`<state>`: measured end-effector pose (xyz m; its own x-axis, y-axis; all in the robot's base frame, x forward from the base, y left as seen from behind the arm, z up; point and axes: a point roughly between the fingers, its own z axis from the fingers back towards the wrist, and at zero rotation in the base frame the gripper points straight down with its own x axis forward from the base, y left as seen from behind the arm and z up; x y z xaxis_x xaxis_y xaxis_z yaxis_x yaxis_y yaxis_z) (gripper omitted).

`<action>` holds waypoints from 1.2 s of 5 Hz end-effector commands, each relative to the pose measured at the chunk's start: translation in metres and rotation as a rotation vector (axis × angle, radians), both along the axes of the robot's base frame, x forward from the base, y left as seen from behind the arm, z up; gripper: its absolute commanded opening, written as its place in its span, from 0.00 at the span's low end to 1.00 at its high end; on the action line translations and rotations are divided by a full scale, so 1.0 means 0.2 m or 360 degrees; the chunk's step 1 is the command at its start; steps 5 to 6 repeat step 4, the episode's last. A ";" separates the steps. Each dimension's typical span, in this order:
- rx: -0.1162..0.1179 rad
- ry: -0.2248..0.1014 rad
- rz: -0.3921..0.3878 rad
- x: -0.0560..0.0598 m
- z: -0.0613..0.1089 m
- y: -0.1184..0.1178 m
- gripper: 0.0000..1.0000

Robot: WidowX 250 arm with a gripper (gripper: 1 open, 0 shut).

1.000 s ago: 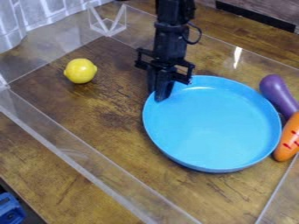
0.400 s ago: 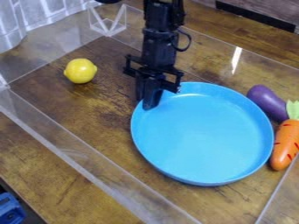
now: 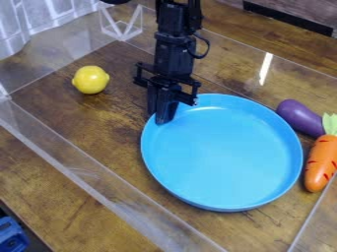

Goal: Remove the purple eggplant from the blue tray and put it on the table

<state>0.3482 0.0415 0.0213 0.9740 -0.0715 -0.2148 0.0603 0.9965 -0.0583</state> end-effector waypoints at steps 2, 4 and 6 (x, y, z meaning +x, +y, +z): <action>0.0008 -0.0089 0.0005 0.02 0.09 0.09 0.00; -0.0028 -0.0137 -0.0011 0.03 0.12 0.10 0.00; -0.0028 -0.0137 -0.0011 0.03 0.12 0.10 0.00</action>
